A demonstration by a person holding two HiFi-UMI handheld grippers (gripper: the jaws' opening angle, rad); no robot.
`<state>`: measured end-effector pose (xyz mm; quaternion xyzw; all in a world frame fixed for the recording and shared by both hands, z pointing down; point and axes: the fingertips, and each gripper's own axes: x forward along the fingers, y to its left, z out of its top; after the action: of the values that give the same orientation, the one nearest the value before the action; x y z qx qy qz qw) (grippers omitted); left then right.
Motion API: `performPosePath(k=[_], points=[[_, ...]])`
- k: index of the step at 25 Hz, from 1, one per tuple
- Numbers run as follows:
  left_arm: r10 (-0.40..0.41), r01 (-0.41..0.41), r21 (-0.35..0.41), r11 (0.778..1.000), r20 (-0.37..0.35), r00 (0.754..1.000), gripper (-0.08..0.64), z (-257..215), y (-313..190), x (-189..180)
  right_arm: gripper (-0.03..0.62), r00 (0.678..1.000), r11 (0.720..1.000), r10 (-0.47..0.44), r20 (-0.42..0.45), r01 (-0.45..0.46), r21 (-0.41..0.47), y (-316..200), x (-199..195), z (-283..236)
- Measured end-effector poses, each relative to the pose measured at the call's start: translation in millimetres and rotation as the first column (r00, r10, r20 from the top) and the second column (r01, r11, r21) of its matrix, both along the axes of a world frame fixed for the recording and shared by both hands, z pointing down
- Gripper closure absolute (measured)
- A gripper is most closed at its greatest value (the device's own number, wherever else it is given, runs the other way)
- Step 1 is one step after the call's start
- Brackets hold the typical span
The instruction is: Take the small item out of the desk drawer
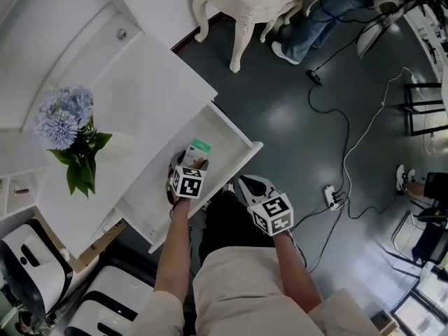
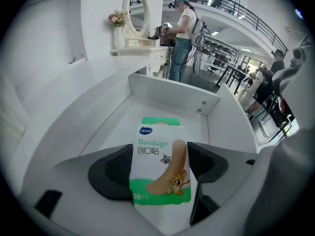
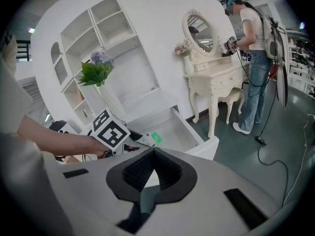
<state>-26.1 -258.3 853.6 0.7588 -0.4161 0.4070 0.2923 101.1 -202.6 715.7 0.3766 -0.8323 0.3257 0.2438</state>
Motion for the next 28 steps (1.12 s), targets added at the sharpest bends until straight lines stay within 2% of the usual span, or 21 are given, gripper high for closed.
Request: performPosePath(k=[13, 28], points=[[0.003, 0.004, 0.148, 0.989, -0.049, 0.999, 0.201, -96.2, 24.5, -16.7, 0.568, 0.996, 0.996, 0.072, 0.052, -0.075, 0.055, 11.2, -27.1, -40.6], [-0.037, 0.081, 0.298, 0.951, -0.151, 0.988, 0.201, -200.5, 56.0, -45.0, 0.568, 0.993, 0.983, 0.113, 0.016, -0.114, 0.146, 15.5, -62.9, -83.5]])
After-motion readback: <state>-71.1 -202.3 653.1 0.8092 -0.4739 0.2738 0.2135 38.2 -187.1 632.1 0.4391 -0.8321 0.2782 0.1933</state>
